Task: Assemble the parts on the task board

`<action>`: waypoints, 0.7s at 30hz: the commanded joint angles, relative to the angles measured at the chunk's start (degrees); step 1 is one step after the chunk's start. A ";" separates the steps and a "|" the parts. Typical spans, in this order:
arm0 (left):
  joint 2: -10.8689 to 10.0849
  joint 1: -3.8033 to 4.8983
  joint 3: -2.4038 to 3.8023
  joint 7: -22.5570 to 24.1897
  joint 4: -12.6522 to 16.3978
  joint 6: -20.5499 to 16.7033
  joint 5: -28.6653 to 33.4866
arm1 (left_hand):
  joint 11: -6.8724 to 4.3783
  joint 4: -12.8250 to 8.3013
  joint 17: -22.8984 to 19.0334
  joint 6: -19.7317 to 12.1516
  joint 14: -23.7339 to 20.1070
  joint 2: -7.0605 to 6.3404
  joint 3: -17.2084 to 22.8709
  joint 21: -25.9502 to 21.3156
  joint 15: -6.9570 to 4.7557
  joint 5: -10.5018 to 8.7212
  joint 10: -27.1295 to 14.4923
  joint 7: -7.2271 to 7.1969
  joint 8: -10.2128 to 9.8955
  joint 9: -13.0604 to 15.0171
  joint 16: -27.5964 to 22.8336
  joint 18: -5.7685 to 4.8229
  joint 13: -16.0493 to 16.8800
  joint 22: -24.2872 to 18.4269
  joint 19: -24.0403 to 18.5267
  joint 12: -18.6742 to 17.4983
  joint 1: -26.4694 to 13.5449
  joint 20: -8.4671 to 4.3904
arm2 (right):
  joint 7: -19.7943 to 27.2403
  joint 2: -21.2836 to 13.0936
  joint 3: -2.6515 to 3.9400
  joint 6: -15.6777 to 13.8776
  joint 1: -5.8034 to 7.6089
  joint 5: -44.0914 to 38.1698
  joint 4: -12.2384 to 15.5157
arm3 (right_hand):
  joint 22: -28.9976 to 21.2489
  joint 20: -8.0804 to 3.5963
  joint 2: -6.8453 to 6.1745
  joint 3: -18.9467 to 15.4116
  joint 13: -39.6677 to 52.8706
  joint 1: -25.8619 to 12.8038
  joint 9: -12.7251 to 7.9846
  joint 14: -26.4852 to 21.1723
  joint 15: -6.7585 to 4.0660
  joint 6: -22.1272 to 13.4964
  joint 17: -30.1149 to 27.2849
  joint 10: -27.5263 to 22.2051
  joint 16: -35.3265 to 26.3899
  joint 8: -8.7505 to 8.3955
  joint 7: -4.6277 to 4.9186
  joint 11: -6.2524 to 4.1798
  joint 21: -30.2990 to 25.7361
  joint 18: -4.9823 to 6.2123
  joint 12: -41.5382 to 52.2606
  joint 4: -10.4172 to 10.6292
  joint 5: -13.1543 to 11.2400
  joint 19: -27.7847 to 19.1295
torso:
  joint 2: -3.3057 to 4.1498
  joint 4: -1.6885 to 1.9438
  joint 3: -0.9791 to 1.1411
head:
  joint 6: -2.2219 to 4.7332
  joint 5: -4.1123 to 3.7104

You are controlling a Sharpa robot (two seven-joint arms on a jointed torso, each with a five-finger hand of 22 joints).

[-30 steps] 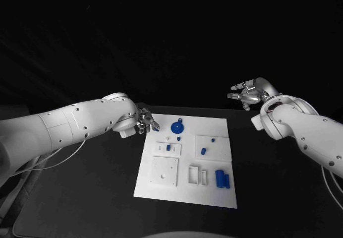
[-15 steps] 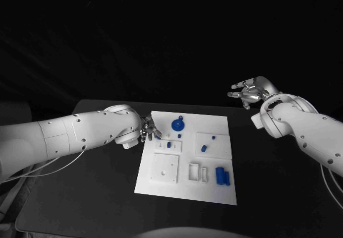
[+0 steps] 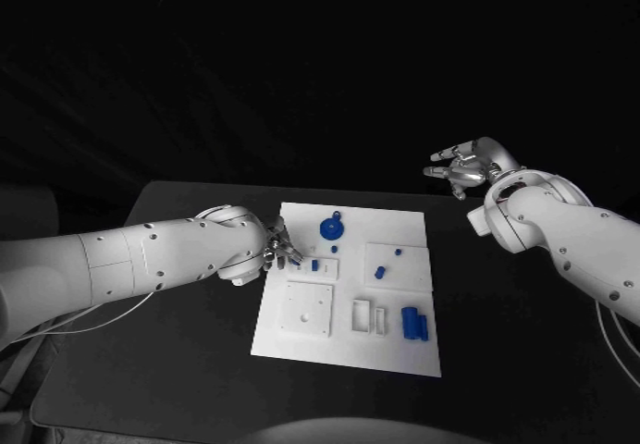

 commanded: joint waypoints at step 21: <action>1.15 -1.40 -0.05 0.17 -1.06 -1.01 -3.50 | -0.54 -3.12 0.00 3.56 0.43 0.73 3.29 0.27 0.08 0.27 2.54 -3.10 0.31 5.24 0.02 1.01 -0.20 1.12 0.20 0.22 -0.21 0.06 | 0.26 0.14 0.02 0.77 -0.08 -0.06 0.11 | -0.10 -0.40 0.17 -0.06 -0.01 -0.43 -0.03 0.37 -0.02 0.30 0.07 -0.24 -0.31 -0.19 0.08 -0.13 -0.11 0.86 -0.26 0.11 0.38 2.85 | 0.00 -0.05 0.03 | -0.31 -0.02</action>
